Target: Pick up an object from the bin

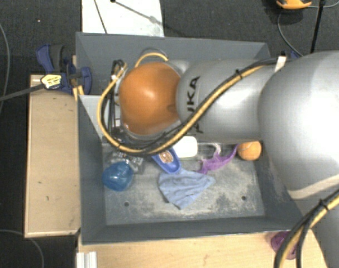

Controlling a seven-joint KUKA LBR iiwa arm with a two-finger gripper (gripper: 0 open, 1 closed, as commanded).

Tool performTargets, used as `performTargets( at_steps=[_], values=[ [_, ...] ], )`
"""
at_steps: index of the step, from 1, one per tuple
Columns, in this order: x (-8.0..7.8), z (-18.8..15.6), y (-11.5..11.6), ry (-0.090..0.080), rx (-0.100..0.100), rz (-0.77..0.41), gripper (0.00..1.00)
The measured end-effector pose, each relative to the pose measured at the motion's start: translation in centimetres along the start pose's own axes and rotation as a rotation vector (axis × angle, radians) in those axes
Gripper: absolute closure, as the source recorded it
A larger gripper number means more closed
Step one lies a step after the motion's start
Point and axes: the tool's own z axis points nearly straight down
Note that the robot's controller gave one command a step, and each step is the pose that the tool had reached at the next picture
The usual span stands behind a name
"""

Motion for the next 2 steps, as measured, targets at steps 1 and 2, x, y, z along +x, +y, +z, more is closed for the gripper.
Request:
performTargets(
  at_steps=[1, 2],
  values=[
    [0.0, -1.4, 0.0, 0.0, 0.0, 0.002, 1.0],
    [-0.1, -2.7, -0.1, -0.003, 0.003, 0.004, 1.0]
  ],
)
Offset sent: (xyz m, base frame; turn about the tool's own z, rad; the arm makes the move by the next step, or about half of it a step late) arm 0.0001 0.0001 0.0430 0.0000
